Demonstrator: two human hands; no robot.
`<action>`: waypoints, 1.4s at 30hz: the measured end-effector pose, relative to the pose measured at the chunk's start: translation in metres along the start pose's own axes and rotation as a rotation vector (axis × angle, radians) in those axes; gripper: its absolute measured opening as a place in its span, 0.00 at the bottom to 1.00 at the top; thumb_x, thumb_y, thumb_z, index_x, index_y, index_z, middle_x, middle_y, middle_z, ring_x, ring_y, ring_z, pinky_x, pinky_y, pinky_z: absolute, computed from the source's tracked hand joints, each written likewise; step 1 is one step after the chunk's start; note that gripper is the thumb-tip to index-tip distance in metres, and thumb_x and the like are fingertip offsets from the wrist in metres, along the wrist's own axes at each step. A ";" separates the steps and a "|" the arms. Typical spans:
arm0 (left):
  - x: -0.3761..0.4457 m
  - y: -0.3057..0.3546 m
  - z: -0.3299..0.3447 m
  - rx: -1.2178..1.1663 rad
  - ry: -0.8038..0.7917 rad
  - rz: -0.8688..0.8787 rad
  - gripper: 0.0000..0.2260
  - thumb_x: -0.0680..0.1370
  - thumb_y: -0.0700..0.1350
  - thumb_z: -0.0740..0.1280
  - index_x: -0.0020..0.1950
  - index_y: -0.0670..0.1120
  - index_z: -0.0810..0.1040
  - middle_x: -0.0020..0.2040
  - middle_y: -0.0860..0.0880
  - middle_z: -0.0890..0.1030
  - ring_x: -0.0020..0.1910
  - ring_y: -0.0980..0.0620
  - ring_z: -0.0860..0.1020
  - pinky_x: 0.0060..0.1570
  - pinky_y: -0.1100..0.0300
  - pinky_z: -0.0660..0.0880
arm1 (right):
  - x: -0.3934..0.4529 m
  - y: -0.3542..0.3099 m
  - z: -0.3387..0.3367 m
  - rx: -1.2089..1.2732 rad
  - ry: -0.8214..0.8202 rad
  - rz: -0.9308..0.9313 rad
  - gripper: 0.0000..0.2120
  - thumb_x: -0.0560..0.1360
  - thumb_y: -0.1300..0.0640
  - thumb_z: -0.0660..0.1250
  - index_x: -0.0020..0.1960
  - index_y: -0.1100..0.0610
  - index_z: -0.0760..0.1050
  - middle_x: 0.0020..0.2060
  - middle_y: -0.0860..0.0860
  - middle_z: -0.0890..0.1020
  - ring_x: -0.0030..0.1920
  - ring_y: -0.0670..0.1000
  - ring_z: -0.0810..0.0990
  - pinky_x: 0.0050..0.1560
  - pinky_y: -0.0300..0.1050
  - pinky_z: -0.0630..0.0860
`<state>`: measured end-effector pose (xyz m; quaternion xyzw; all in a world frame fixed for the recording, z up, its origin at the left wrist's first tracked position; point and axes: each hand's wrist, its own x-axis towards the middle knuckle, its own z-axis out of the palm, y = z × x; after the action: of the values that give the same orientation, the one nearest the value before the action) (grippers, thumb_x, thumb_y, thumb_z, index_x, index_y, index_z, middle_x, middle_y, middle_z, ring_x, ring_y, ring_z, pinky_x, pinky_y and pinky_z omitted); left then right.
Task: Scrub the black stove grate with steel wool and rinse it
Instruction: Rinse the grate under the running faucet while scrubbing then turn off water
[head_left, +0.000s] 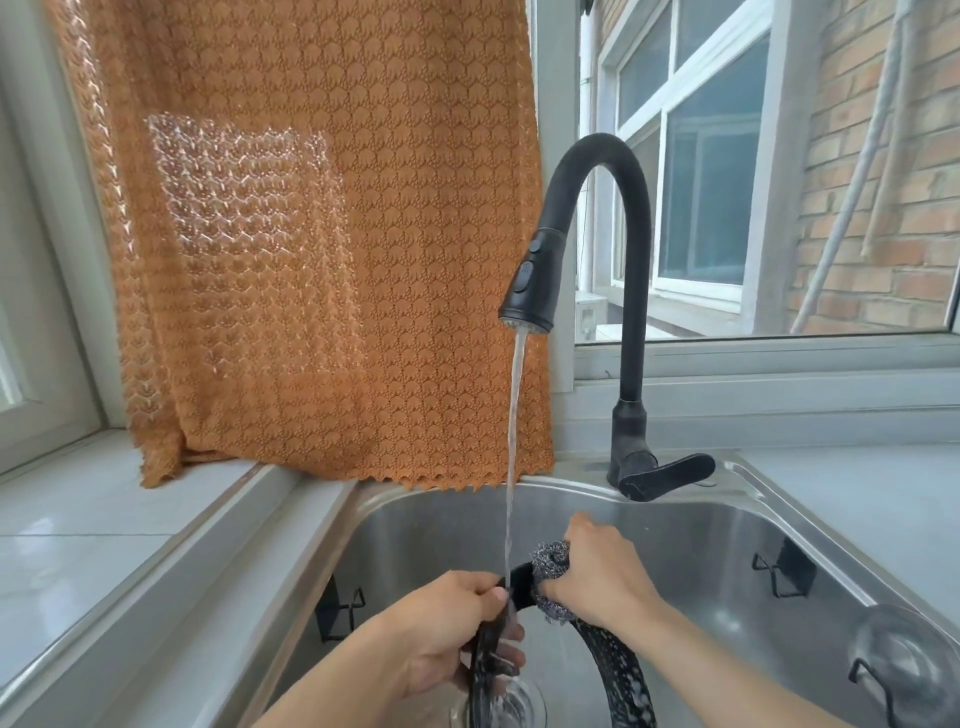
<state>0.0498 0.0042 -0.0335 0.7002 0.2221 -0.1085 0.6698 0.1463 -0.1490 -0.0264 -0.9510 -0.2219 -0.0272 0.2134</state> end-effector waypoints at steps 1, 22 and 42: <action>0.000 -0.003 -0.001 -0.012 0.006 -0.008 0.14 0.87 0.44 0.58 0.60 0.41 0.82 0.51 0.40 0.82 0.45 0.43 0.83 0.48 0.49 0.77 | -0.002 -0.002 0.001 0.016 -0.005 -0.026 0.24 0.69 0.47 0.77 0.55 0.57 0.70 0.46 0.51 0.79 0.46 0.55 0.79 0.40 0.48 0.74; -0.013 0.016 0.009 -0.312 0.126 -0.076 0.24 0.85 0.58 0.57 0.42 0.42 0.77 0.48 0.37 0.83 0.47 0.40 0.82 0.43 0.51 0.77 | -0.037 -0.016 -0.003 0.219 -0.338 -0.482 0.29 0.72 0.45 0.72 0.71 0.42 0.69 0.57 0.39 0.70 0.59 0.40 0.71 0.64 0.39 0.69; 0.003 0.009 0.008 -0.115 -0.012 0.063 0.16 0.86 0.44 0.57 0.61 0.41 0.83 0.48 0.41 0.83 0.43 0.46 0.76 0.35 0.55 0.70 | -0.007 0.006 0.017 0.270 0.011 -0.048 0.21 0.67 0.44 0.80 0.47 0.51 0.71 0.47 0.48 0.79 0.46 0.48 0.79 0.39 0.41 0.74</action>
<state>0.0580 -0.0031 -0.0277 0.6665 0.2019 -0.0787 0.7134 0.1415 -0.1493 -0.0450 -0.9078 -0.2451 -0.0074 0.3401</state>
